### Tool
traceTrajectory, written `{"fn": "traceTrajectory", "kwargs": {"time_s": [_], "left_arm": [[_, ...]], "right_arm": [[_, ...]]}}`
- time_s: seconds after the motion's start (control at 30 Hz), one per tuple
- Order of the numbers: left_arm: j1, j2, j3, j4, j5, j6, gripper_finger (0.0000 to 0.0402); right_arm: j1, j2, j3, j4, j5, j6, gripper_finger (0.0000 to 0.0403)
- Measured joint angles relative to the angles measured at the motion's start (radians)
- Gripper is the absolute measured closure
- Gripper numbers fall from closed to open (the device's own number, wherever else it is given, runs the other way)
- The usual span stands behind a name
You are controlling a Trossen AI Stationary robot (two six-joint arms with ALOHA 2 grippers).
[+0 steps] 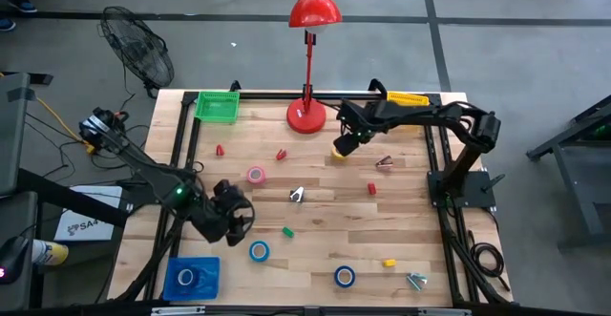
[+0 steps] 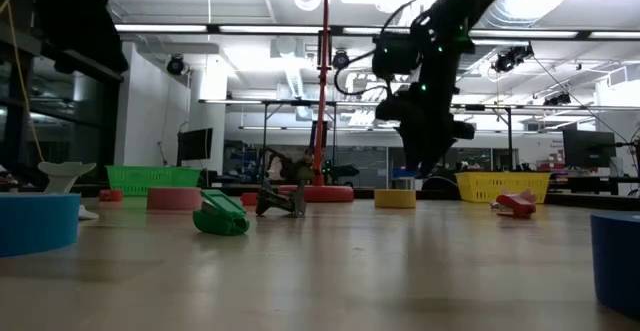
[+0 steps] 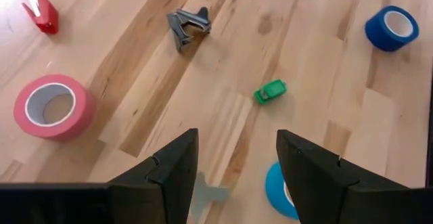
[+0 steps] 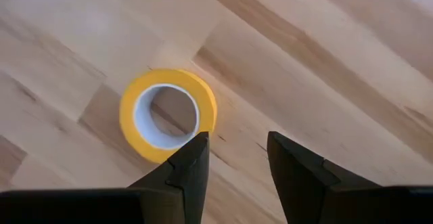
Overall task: Pick and place Stapler, Stapler remover, tape
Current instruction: Put the yellow tape into the blue basket
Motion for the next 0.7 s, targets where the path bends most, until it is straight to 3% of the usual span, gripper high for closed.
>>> {"fn": "traceTrajectory", "kwargs": {"time_s": [0.23,0.53,0.7], "left_arm": [[0.006,0.000,0.000,-0.003,0.004,-0.003,0.0204],[0.006,0.000,0.000,-0.004,0.023,-0.011,0.0204],[0.006,0.000,0.000,-0.004,0.023,-0.011,0.0204]], "right_arm": [[-0.020,0.000,-0.052,0.101,0.002,0.004,0.0254],[-0.019,0.000,-0.059,0.151,-0.021,-0.036,0.0159],[-0.014,0.027,-0.059,0.158,-0.039,-0.037,0.0143]]}}
